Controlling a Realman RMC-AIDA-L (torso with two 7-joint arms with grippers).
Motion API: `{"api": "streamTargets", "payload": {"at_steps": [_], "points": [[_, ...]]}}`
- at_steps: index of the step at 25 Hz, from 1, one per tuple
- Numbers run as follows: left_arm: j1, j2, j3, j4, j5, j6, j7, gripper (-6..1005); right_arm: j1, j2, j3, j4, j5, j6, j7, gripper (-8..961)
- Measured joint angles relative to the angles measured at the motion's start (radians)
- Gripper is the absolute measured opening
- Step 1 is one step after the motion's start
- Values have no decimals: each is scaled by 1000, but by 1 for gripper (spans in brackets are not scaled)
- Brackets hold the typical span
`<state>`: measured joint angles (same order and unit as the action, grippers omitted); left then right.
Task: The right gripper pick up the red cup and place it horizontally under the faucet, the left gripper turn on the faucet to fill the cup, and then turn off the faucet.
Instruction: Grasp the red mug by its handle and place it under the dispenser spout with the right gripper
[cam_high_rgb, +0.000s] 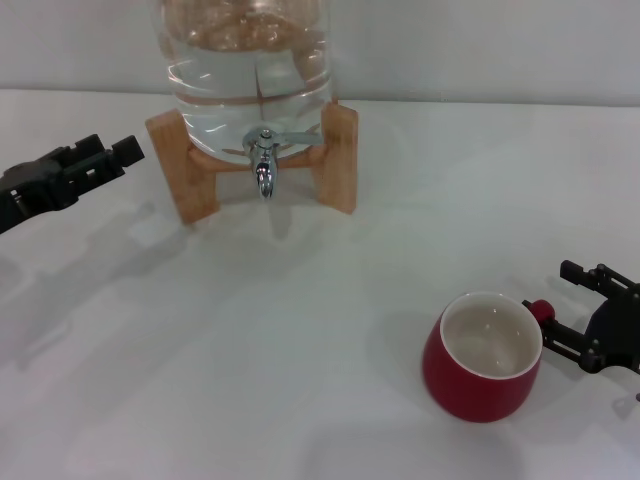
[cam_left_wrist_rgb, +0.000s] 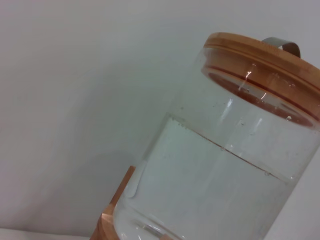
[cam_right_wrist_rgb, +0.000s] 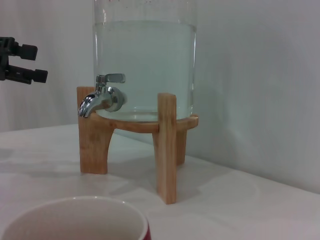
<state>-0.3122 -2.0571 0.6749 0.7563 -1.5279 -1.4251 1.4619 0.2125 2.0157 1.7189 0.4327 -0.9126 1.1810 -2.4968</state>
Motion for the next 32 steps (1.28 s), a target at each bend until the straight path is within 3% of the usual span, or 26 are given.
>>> {"api": "streamTargets", "payload": {"at_steps": [28, 32], "points": [[7, -3, 1, 0, 0, -1, 0, 877, -4, -3, 1, -5, 0, 16, 1, 721], [7, -3, 2, 0, 0, -2, 0, 877, -5, -3, -5, -5, -1, 18, 0, 672]]}}
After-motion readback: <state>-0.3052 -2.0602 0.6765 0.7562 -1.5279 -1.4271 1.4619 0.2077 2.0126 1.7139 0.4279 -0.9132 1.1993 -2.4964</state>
